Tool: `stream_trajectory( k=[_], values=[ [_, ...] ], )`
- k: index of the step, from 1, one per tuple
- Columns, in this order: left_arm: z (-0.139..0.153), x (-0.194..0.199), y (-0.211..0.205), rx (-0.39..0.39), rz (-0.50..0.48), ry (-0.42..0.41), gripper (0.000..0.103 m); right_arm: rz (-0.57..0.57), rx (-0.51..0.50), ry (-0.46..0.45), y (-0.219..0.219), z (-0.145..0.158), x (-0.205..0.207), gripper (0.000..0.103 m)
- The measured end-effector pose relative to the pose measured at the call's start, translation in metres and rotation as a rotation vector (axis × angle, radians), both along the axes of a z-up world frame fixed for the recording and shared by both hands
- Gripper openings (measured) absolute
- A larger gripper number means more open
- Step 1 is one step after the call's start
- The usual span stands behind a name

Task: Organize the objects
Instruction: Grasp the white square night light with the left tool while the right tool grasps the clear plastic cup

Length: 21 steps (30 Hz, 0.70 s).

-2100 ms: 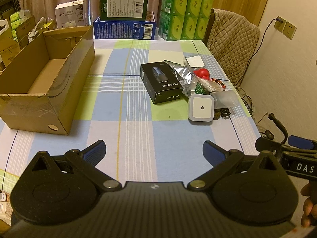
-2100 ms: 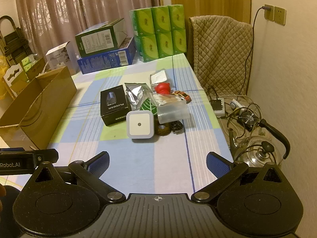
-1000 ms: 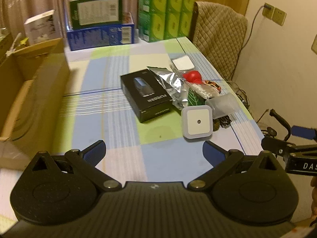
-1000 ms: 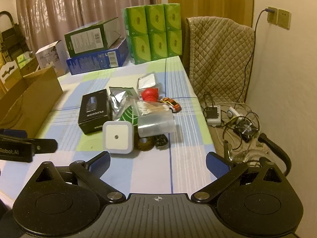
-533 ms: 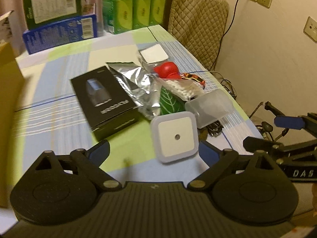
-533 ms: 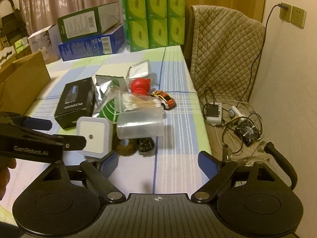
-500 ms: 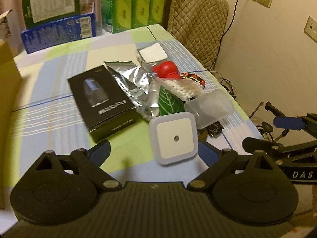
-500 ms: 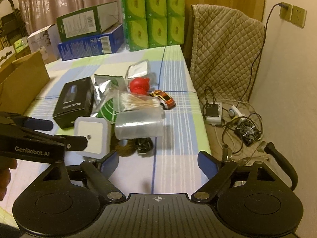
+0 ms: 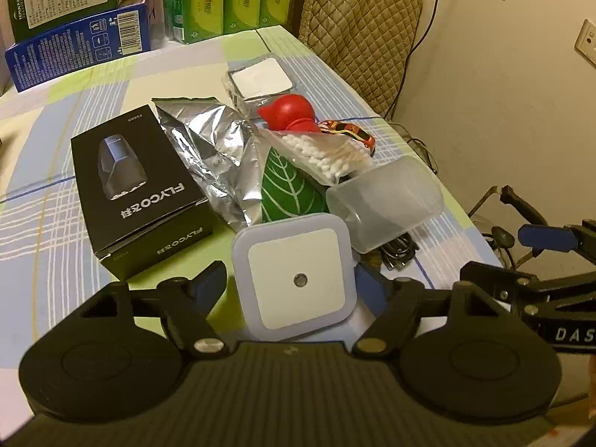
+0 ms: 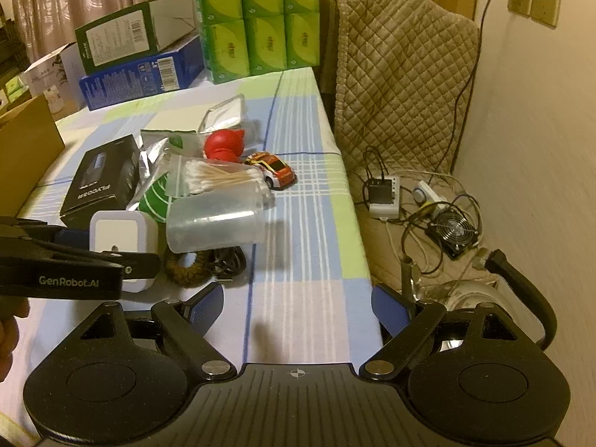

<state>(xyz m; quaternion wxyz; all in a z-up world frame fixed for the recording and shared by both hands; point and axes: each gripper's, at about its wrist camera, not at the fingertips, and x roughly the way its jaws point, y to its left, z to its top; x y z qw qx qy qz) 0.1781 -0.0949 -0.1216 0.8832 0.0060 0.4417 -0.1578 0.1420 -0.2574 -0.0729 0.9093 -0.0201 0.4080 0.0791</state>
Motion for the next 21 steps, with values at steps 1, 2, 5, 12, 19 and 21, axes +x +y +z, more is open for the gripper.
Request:
stream_trajectory(
  k=[1, 2, 5, 12, 19, 21],
  values=[
    [0.001, -0.001, 0.002, 0.006, 0.003, -0.005, 0.065, 0.012, 0.002, -0.006, 0.003, 0.000, 0.001, 0.085],
    [0.002, -0.003, 0.006, 0.014, 0.009, -0.008, 0.065, 0.026, 0.004, -0.013, 0.007, 0.001, 0.001, 0.085],
    [0.005, -0.010, 0.020, 0.035, 0.033, -0.017, 0.064, 0.074, 0.004, -0.038, 0.020, 0.003, 0.005, 0.085],
    [0.012, -0.028, 0.053, 0.079, 0.056, -0.033, 0.064, 0.144, -0.040, -0.067, 0.048, -0.002, 0.021, 0.085],
    [0.014, -0.031, 0.063, 0.066, 0.072, -0.028, 0.064, 0.139, -0.083, -0.032, 0.061, -0.017, 0.043, 0.085],
    [0.013, -0.031, 0.064, 0.061, 0.076, -0.026, 0.064, 0.126, -0.081, -0.020, 0.062, -0.019, 0.047, 0.085]
  ],
)
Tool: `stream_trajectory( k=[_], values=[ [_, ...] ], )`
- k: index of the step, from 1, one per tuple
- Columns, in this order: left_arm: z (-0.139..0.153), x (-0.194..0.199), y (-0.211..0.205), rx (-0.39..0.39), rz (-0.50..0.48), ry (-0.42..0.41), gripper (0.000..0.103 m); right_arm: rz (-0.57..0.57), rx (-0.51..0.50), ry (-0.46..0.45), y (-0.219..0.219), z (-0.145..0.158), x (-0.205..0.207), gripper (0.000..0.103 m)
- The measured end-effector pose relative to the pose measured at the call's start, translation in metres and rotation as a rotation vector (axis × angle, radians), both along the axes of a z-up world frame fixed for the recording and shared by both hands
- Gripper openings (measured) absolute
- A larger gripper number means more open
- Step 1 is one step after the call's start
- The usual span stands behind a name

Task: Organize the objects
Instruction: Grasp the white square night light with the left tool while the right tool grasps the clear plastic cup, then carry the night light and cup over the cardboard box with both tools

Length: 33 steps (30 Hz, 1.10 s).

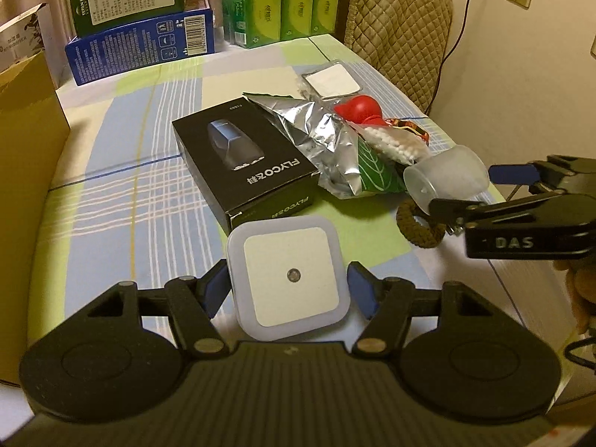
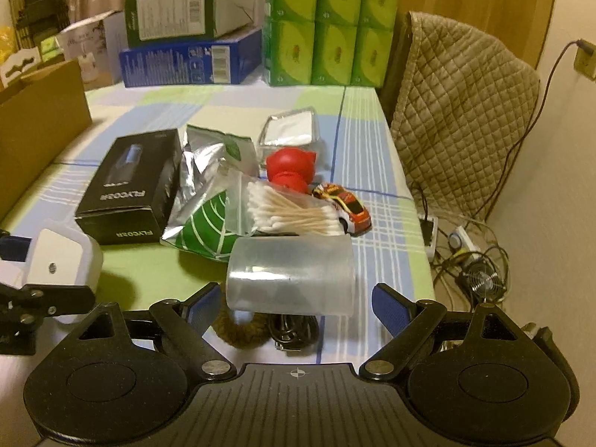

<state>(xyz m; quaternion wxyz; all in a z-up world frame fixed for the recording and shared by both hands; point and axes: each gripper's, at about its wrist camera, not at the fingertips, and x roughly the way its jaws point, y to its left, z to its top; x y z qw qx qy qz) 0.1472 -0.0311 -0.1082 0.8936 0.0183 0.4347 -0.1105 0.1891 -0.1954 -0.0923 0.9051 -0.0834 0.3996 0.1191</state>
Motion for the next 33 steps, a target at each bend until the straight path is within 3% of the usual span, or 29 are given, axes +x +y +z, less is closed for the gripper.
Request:
stream_trajectory(
  k=[3, 5, 15, 25, 33],
  values=[
    [-0.001, 0.001, 0.001, -0.004, -0.002, 0.004, 0.064, -0.014, 0.006, 0.007, 0.001, 0.000, 0.003, 0.083],
    [-0.002, 0.000, 0.002, -0.003, -0.004, 0.008, 0.064, -0.015, -0.001, 0.010, 0.003, 0.001, 0.004, 0.069],
    [0.014, -0.006, 0.010, -0.015, 0.004, -0.006, 0.064, -0.008, -0.001, -0.032, 0.011, 0.028, -0.013, 0.068],
    [0.063, -0.026, 0.028, -0.038, 0.022, -0.065, 0.064, 0.055, 0.066, -0.097, 0.040, 0.096, -0.040, 0.068],
    [0.121, -0.055, 0.090, -0.033, 0.104, -0.132, 0.064, 0.231, 0.151, -0.134, 0.121, 0.147, -0.056, 0.069]
  ],
)
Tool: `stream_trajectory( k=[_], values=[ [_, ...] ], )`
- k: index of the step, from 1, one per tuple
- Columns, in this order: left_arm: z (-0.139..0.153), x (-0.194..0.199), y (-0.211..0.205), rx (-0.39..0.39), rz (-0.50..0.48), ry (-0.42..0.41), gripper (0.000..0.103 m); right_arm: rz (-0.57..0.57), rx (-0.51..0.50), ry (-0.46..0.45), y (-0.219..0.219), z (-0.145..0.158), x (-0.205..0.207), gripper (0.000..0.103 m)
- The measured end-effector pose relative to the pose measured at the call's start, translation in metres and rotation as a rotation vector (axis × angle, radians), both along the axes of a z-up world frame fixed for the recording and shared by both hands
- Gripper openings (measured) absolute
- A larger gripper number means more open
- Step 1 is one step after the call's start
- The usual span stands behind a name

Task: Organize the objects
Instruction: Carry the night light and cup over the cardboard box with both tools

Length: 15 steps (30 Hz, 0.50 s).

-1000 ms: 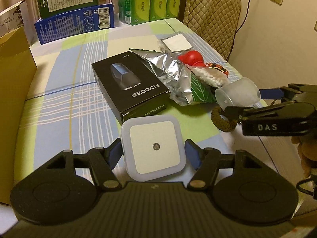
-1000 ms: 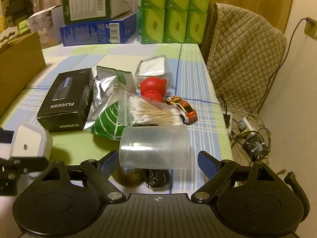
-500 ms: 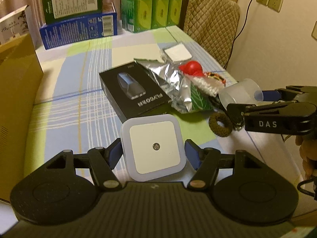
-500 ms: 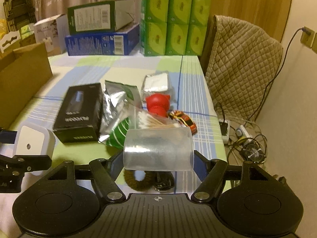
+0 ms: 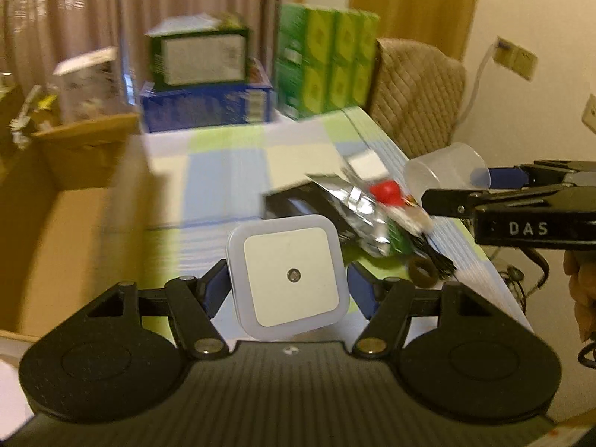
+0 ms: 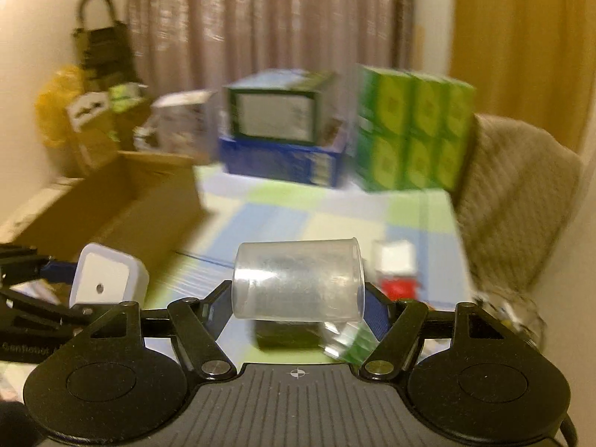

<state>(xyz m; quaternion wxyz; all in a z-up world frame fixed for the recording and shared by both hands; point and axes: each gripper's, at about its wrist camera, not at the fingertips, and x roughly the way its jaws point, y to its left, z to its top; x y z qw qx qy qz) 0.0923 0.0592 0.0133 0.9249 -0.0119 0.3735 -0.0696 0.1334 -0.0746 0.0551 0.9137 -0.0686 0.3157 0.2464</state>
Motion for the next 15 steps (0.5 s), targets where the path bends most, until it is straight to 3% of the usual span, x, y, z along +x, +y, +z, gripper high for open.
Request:
stream_trajectory(
  k=[8, 15],
  values=[
    [0.050, -0.023, 0.103, 0.064, 0.114, -0.027, 0.064, 0.240, 0.026, 0.000, 0.120, 0.013, -0.004, 0.069],
    [0.045, -0.020, 0.187, 0.144, 0.185, 0.035, 0.064, 0.386, -0.016, 0.032, 0.198, -0.013, 0.003, 0.068]
  ],
)
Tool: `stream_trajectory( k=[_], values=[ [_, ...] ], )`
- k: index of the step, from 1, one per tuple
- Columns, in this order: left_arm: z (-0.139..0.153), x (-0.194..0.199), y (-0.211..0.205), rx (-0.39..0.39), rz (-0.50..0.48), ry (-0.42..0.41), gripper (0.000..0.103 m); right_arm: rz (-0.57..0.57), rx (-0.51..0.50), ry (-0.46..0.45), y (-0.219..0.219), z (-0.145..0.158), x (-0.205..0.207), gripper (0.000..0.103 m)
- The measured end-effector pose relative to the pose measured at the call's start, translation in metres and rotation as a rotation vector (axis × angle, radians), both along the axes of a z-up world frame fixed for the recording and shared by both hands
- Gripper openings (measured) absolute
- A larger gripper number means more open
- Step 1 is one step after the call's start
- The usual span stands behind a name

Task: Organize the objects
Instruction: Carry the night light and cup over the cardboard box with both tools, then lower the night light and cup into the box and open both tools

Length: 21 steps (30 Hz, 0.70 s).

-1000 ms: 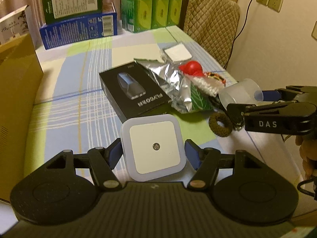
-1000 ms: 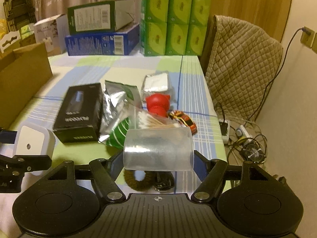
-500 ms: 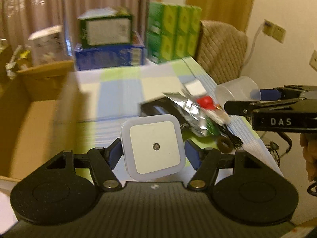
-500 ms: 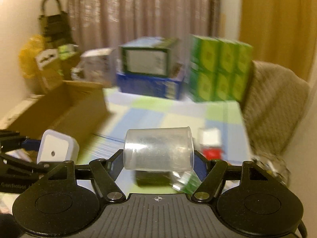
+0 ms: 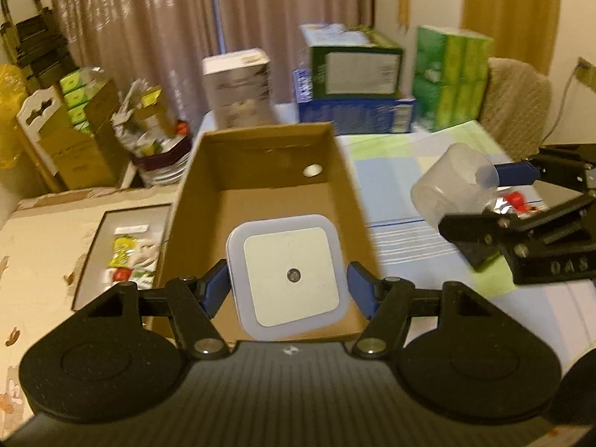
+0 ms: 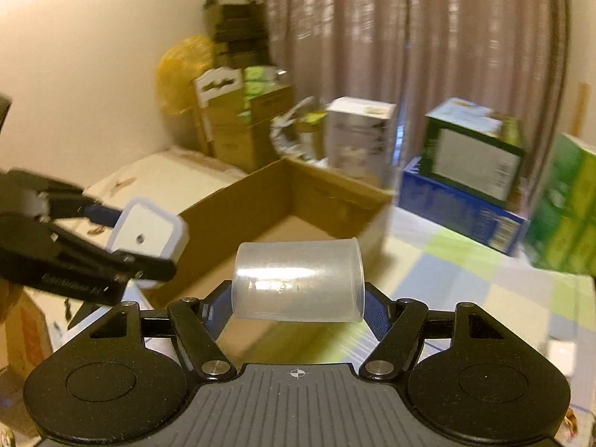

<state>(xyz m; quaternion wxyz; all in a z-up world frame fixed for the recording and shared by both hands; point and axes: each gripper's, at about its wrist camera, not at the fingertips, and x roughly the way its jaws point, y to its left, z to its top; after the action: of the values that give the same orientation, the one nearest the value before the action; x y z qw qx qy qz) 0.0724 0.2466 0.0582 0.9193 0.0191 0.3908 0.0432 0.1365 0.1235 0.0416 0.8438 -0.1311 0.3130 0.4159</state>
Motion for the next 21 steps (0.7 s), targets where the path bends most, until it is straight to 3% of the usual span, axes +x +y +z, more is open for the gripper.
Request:
stream_trajectory(
  k=[8, 15, 18, 21],
  values=[
    [-0.025, 0.015, 0.036, -0.002, -0.001, 0.040, 0.064, 0.043, -0.030, 0.021, 0.030, -0.028, 0.012, 0.069],
    [-0.039, 0.024, 0.048, -0.054, 0.006, 0.050, 0.064, 0.056, -0.043, 0.023, 0.039, -0.037, 0.015, 0.069],
    [-0.040, 0.025, 0.052, -0.067, 0.026, 0.037, 0.071, 0.055, -0.045, 0.026, 0.040, -0.038, 0.015, 0.069],
    [-0.038, 0.024, 0.055, -0.062, 0.036, 0.026, 0.071, 0.056, -0.042, 0.028, 0.040, -0.037, 0.014, 0.069]
  ],
)
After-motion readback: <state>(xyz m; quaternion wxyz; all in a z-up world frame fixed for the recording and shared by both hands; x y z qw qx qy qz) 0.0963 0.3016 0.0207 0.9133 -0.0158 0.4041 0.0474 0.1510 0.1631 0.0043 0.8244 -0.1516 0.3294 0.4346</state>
